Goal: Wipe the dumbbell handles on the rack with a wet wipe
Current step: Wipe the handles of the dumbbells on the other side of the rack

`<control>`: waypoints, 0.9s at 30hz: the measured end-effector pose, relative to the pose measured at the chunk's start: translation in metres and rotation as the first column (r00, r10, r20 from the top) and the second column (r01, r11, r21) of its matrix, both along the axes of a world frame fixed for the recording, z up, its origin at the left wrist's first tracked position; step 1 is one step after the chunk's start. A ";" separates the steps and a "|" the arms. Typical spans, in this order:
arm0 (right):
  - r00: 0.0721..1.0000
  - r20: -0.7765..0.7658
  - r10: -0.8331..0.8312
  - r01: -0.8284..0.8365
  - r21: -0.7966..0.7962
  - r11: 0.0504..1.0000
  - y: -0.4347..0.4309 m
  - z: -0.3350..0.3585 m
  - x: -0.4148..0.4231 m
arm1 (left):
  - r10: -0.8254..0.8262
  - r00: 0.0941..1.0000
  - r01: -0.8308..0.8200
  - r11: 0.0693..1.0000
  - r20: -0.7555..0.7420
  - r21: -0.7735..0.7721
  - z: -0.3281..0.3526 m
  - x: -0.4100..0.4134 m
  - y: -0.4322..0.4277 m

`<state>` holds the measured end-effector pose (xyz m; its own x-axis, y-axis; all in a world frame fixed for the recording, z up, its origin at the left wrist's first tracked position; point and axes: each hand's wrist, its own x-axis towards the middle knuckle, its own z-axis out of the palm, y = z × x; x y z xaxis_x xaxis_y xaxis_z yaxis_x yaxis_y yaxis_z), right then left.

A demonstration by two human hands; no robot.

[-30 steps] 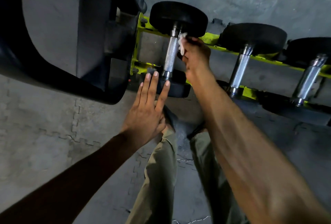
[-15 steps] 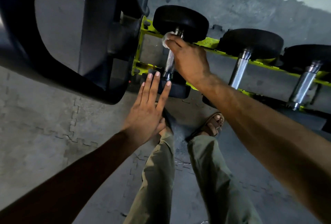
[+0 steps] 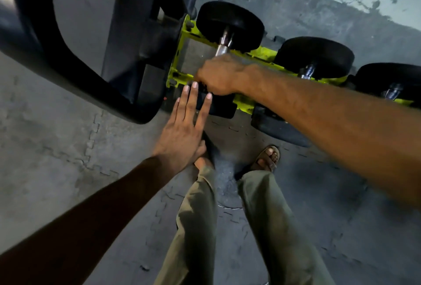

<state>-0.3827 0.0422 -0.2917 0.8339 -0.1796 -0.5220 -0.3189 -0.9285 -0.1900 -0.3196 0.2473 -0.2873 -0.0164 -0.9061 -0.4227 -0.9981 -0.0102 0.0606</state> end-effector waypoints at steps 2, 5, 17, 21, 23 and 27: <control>0.997 0.029 -0.074 0.078 -0.137 0.987 -0.013 0.004 -0.003 | 0.006 1.000 -0.006 1.000 0.024 0.006 0.000 -0.005 0.001; 0.989 -0.056 -0.138 0.137 -0.028 0.990 -0.011 0.008 -0.001 | 0.024 0.999 -0.025 0.999 0.031 0.021 0.003 -0.008 0.002; 0.961 0.064 -0.270 0.241 0.287 0.927 -0.002 -0.005 -0.012 | 0.058 0.998 -0.058 0.998 0.014 0.007 0.003 -0.013 0.000; 0.818 0.220 -0.532 0.422 0.399 0.814 0.019 -0.021 -0.049 | 0.054 0.999 -0.054 0.999 -0.002 0.004 0.003 -0.011 0.000; 0.655 0.188 -0.732 0.589 0.480 0.651 0.032 -0.032 -0.056 | 0.051 0.999 -0.051 0.999 -0.001 0.010 0.004 -0.010 0.000; 0.364 0.003 -0.931 0.797 0.515 0.314 0.042 -0.054 -0.059 | 0.030 1.000 -0.030 0.999 0.010 0.041 0.009 -0.008 0.000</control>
<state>-0.4421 0.0842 -0.3454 0.4116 -0.7361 -0.5374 -0.7653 0.0410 -0.6424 -0.3274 0.2472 -0.2786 0.0144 -0.8881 -0.4595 -0.9978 -0.0422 0.0504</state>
